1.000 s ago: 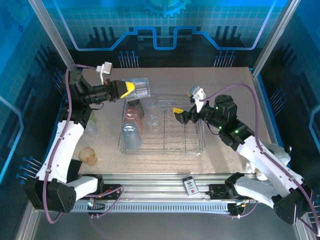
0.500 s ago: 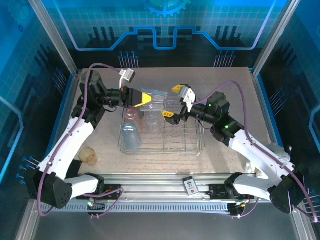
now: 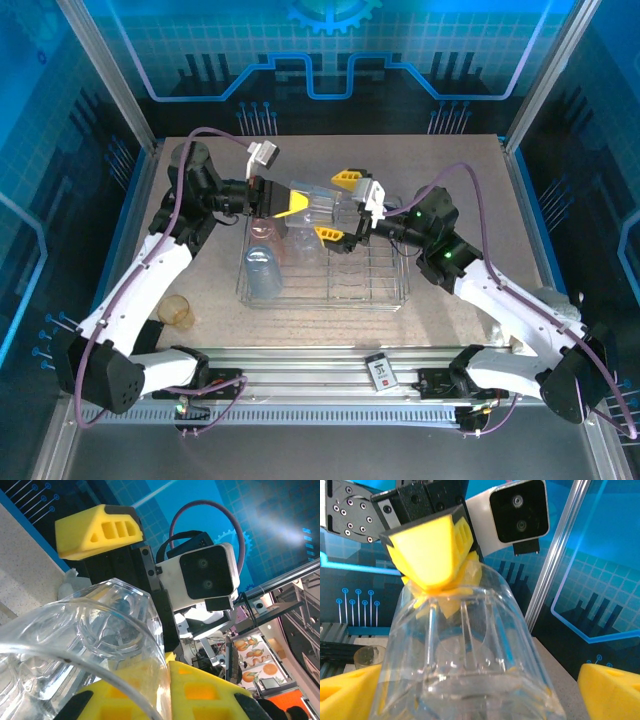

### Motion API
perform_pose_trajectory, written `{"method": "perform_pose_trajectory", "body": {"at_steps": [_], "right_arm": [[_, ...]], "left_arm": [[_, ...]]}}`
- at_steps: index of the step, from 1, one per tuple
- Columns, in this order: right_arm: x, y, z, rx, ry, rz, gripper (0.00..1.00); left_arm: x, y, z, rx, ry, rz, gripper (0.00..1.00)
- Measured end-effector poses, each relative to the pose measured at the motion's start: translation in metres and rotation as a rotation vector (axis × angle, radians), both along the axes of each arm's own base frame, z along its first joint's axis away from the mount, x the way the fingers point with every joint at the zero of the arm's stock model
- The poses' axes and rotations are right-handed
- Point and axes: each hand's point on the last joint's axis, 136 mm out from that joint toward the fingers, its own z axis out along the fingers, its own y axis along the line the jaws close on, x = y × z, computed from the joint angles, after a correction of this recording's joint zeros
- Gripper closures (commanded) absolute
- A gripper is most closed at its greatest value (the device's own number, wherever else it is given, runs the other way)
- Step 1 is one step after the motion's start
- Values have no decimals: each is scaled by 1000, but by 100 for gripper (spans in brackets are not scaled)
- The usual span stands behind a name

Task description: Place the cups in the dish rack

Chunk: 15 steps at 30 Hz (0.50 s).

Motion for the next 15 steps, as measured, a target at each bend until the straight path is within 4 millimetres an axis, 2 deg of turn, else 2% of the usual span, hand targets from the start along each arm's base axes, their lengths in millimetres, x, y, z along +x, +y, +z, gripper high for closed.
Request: {"method": "perform_pose_trajectory", "body": {"at_steps": [4, 7, 11, 15], "right_arm": [[-3, 1, 0, -1, -2, 20, 15], [-7, 3, 0, -7, -4, 45, 25], [-7, 5, -1, -14, 1, 53, 35], [-7, 5, -1, -18, 6, 54, 39]], "left_arm": [[1, -1, -2, 4, 8, -2, 100], [1, -1, -3, 5, 14, -3, 100], [1, -1, -3, 5, 13, -4, 100], [1, -1, -4, 7, 4, -6, 100]]}}
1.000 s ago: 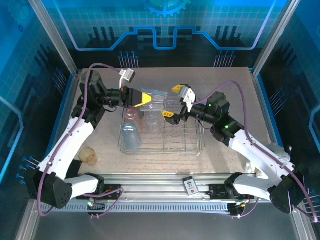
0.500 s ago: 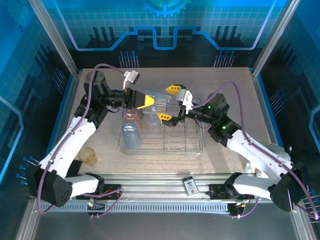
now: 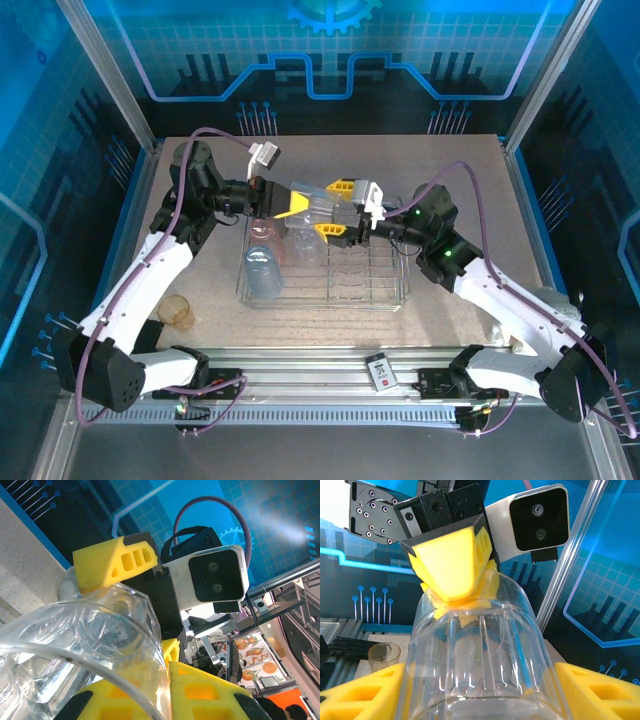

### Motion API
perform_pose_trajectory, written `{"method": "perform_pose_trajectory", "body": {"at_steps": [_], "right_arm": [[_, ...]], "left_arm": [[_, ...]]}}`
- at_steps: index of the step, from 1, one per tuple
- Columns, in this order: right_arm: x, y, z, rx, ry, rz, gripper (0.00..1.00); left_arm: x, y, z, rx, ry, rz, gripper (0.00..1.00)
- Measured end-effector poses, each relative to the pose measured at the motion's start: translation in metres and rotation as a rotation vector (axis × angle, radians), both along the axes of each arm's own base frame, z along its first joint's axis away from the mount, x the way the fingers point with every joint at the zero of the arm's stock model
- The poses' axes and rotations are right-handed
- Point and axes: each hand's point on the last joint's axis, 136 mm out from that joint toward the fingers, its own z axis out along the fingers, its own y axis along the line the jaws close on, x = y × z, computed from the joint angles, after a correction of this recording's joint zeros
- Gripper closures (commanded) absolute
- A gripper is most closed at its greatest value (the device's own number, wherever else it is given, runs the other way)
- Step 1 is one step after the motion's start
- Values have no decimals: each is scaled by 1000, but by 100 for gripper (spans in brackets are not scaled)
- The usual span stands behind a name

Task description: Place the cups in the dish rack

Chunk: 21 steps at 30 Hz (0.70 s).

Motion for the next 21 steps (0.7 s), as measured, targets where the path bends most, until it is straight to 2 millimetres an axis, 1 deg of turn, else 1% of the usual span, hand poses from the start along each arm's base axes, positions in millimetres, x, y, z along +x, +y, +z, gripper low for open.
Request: {"method": "perform_pose_trajectory", "body": {"at_steps": [1, 4, 5, 6, 8, 9, 10, 13, 14, 21], "right_arm": [[0, 0, 0, -2, 0, 1, 41], [1, 1, 0, -5, 3, 6, 54], [1, 2, 0, -6, 4, 7, 58], [1, 2, 0, -6, 5, 7, 63], [2, 4, -1, -10, 11, 10, 73], [3, 6, -4, -17, 20, 16, 82], [3, 7, -8, -26, 31, 20, 89], [4, 9, -17, -50, 43, 32, 98], [4, 10, -18, -53, 44, 34, 99], [6, 9, -26, -73, 85, 23, 100]], "left_arm": [[0, 0, 0, 0, -1, 0, 100], [1, 1, 0, 0, -1, 3, 100], [1, 1, 0, 0, -1, 3, 89], [1, 1, 0, 0, -2, 4, 71], [1, 0, 0, 0, -4, 3, 51], [-1, -2, 0, 0, -7, -3, 36], [-2, -3, 0, 0, -10, -7, 27], [-2, -3, 0, 0, -18, -6, 5], [-1, -3, -1, 2, -17, -4, 1], [5, -1, -9, 46, -34, 46, 1]]}}
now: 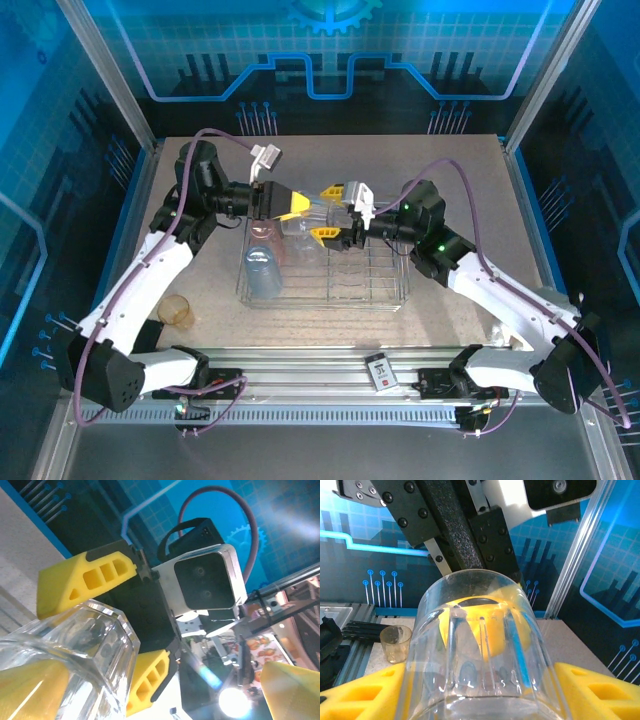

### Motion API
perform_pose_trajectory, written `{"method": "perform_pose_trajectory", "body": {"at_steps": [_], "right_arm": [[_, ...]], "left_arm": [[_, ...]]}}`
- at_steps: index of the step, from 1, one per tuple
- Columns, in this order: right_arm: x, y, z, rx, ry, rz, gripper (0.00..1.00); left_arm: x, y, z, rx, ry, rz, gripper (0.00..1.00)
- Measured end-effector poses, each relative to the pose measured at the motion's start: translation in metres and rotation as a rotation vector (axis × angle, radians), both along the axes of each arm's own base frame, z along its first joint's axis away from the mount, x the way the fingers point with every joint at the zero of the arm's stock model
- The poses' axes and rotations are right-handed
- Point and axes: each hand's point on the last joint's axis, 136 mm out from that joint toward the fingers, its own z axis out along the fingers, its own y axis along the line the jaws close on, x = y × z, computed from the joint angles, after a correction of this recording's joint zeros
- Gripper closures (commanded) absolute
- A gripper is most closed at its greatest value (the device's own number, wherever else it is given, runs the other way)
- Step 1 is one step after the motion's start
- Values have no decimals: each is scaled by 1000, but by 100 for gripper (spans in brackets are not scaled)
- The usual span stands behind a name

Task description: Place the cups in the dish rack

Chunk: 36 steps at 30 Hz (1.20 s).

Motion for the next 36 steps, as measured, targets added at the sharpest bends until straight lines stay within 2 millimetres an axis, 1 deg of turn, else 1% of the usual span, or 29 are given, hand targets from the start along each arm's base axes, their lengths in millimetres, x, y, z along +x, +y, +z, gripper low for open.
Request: {"method": "perform_pose_trajectory", "body": {"at_steps": [2, 4, 5, 7, 9, 11, 12, 14, 18, 21, 23, 26, 28, 36], "right_arm": [[2, -1, -2, -13, 32, -15, 100], [4, -3, -4, -35, 71, -35, 100], [5, -4, -3, -46, 97, -50, 100], [10, -8, 0, -68, 147, -91, 100], [14, -11, 4, -84, 191, -128, 100], [18, -13, 7, -96, 239, -162, 100], [20, -15, 5, -108, 271, -182, 100], [25, -17, 0, -135, 338, -220, 100], [40, -19, -22, -221, 518, -318, 100], [48, -18, -42, -303, 630, -391, 100], [48, -16, -56, -362, 689, -429, 100], [41, -13, -72, -447, 760, -473, 100], [35, -11, -79, -495, 797, -500, 100], [7, -6, -103, -635, 913, -568, 100]], "left_arm": [[7, 5, -4, 31, -7, 48, 1], [19, 16, -10, 69, -15, 125, 1], [26, 25, -14, 92, -14, 178, 1], [42, 48, -24, 144, -7, 300, 1], [58, 78, -35, 219, 1, 460, 0], [68, 108, -47, 321, 1, 631, 1], [71, 122, -53, 383, -6, 711, 1], [70, 143, -61, 485, -26, 821, 1], [63, 176, -68, 637, -83, 968, 1], [58, 191, -76, 706, -99, 1030, 1], [57, 199, -82, 739, -97, 1063, 1], [55, 207, -92, 776, -84, 1093, 1], [56, 210, -96, 791, -81, 1103, 1], [59, 216, -93, 800, -123, 1140, 1]]}}
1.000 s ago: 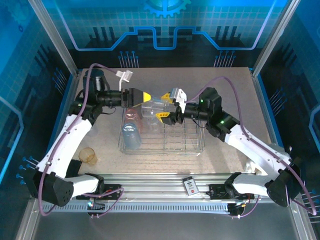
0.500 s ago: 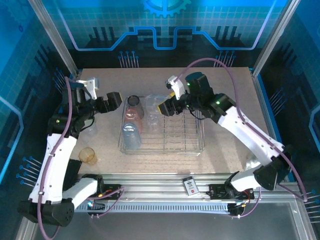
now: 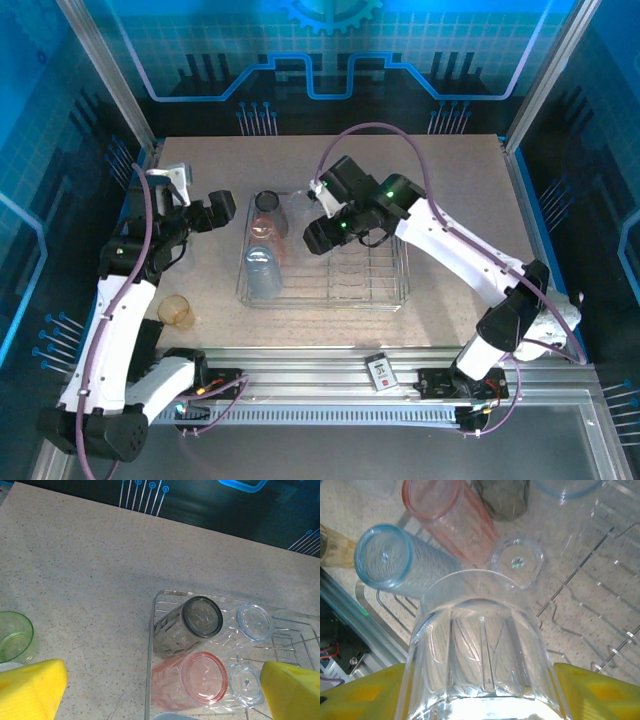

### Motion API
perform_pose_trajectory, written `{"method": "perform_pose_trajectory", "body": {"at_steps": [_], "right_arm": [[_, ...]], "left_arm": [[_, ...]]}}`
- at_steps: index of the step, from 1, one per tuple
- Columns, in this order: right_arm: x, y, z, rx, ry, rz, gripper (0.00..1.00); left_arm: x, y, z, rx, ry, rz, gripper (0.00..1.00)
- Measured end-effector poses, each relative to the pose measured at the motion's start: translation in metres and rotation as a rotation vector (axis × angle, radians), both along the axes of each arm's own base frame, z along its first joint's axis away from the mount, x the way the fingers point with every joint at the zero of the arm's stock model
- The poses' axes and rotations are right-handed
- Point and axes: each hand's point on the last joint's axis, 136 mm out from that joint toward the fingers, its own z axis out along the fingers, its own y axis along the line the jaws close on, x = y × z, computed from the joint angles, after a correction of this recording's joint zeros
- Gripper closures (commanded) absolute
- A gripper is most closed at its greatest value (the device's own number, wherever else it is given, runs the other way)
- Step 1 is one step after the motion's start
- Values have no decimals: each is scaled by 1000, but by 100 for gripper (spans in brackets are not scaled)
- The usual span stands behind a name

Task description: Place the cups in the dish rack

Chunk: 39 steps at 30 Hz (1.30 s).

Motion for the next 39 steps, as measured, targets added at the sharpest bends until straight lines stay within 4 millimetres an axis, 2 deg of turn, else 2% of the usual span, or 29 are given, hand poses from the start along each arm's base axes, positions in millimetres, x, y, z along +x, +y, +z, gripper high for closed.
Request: {"method": "perform_pose_trajectory", "body": {"at_steps": [12, 20, 27, 31, 39], "right_arm": [[-21, 18, -45, -128, 123, -9, 100], [-19, 32, -68, -216, 150, -9, 100], [-15, 30, -96, -304, 172, -20, 100], [-16, 30, -102, -327, 171, -27, 99], [-19, 30, -110, -346, 176, -38, 90]], "left_arm": [[3, 0, -2, -1, -31, 0, 1], [-6, 3, -1, 12, -59, 10, 1], [-9, 8, 3, 25, -77, 34, 1], [-9, 9, -3, 41, -68, 35, 1], [-10, 10, -7, 46, -60, 37, 1]]}}
